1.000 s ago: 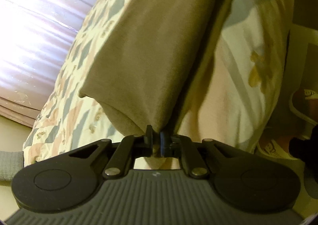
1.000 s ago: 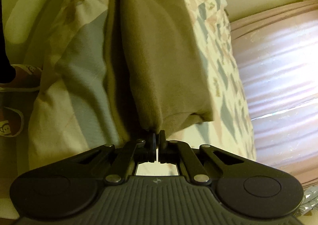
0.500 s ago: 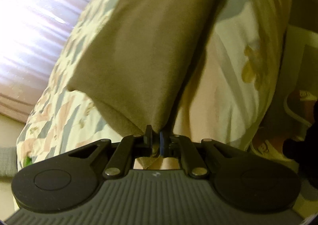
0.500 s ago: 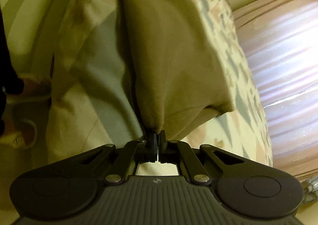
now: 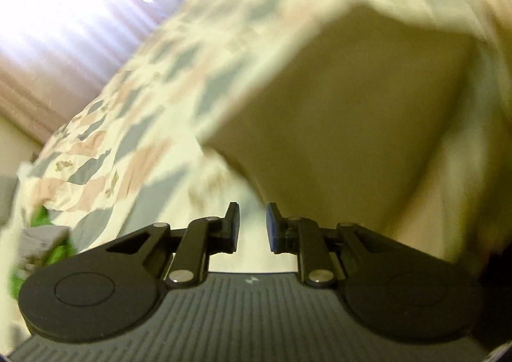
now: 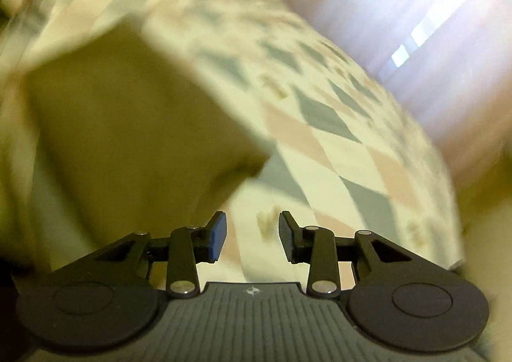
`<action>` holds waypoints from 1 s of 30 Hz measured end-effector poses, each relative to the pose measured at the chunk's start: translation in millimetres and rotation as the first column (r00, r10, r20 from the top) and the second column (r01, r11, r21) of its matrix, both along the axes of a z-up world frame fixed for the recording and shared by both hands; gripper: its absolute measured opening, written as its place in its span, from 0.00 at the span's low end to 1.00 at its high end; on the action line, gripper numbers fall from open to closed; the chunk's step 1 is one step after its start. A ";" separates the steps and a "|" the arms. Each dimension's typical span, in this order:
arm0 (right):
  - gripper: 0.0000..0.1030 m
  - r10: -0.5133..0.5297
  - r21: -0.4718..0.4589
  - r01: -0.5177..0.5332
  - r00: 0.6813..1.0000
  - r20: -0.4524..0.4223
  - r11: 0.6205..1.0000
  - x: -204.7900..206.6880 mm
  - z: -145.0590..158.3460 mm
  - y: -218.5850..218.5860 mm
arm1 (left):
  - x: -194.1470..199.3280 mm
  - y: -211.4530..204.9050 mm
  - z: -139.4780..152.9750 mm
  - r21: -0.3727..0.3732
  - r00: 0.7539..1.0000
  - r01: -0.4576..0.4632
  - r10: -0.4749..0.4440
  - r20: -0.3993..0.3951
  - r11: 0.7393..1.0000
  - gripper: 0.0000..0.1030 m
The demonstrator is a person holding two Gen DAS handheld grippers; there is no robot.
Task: Fold clothes
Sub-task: 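Lower the shirt and open both grippers to release it, then move both open grippers back over the folded brown shirt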
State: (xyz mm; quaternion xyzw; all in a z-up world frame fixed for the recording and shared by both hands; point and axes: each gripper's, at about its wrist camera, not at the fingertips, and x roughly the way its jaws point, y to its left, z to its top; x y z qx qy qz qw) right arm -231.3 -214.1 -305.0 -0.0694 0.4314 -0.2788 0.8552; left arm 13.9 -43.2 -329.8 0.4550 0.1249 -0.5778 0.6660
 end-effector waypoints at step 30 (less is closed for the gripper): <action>0.30 0.137 0.211 -0.109 0.983 -0.123 0.971 93.2 -46.4 -29.3 | 37.8 -25.0 -35.6 0.065 0.774 -0.460 0.435 -0.460 0.886 0.05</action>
